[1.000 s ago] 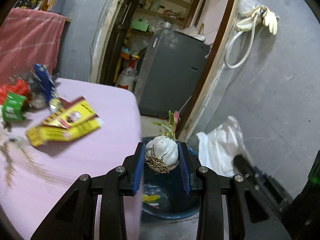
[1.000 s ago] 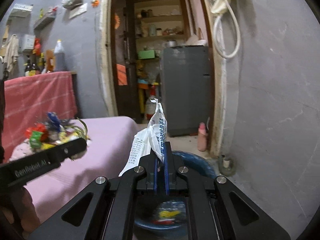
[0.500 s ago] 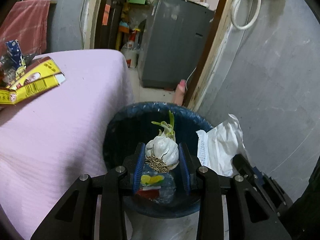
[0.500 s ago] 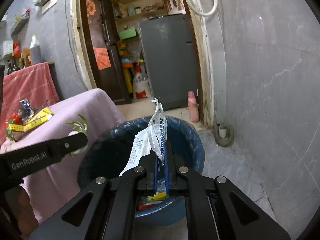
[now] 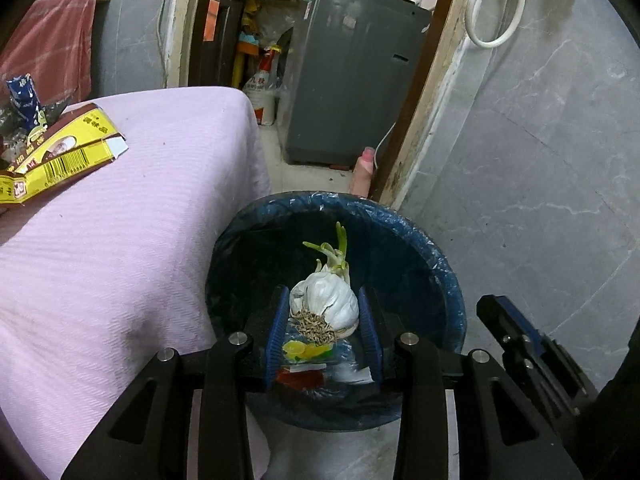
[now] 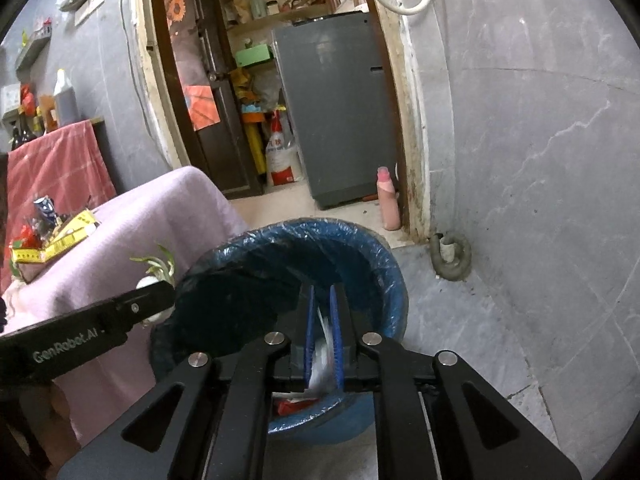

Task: Collect trash
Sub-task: 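Open the left gripper over the blue bin while the right gripper releases the tissue into it, then move the left gripper to the red plastic bag while the right gripper approaches the yellow box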

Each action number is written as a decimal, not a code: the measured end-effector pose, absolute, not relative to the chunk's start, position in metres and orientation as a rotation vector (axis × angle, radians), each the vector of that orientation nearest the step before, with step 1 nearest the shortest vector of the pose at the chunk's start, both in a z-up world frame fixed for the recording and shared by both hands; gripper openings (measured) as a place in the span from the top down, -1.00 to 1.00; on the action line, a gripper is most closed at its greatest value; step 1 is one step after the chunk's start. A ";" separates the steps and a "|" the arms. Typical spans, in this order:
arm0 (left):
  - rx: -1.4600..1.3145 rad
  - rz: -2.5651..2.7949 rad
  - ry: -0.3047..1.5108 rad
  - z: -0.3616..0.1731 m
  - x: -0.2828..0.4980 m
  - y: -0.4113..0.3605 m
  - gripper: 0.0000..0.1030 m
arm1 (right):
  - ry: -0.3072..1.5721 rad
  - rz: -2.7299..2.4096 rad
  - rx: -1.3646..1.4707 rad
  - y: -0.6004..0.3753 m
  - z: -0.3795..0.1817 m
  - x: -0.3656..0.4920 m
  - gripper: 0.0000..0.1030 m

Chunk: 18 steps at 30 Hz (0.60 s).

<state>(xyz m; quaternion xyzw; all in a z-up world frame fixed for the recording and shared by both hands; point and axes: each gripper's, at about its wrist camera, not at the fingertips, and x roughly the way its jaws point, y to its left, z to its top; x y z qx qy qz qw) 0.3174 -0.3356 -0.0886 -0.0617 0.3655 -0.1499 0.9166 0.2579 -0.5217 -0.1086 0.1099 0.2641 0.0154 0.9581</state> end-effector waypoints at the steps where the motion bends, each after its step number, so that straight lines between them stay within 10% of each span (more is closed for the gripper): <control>1: -0.127 -0.313 0.745 -0.086 0.316 -0.336 0.37 | 0.530 0.031 0.221 -0.523 -0.106 0.257 0.65; 15: -0.140 -0.277 0.576 -0.013 0.282 -0.280 -0.26 | 0.376 -0.003 0.178 -0.507 -0.022 0.216 -0.06; 18: -0.150 -0.257 0.547 -0.001 0.275 -0.257 -0.66 | 0.345 0.006 0.175 -0.493 -0.005 0.208 -0.20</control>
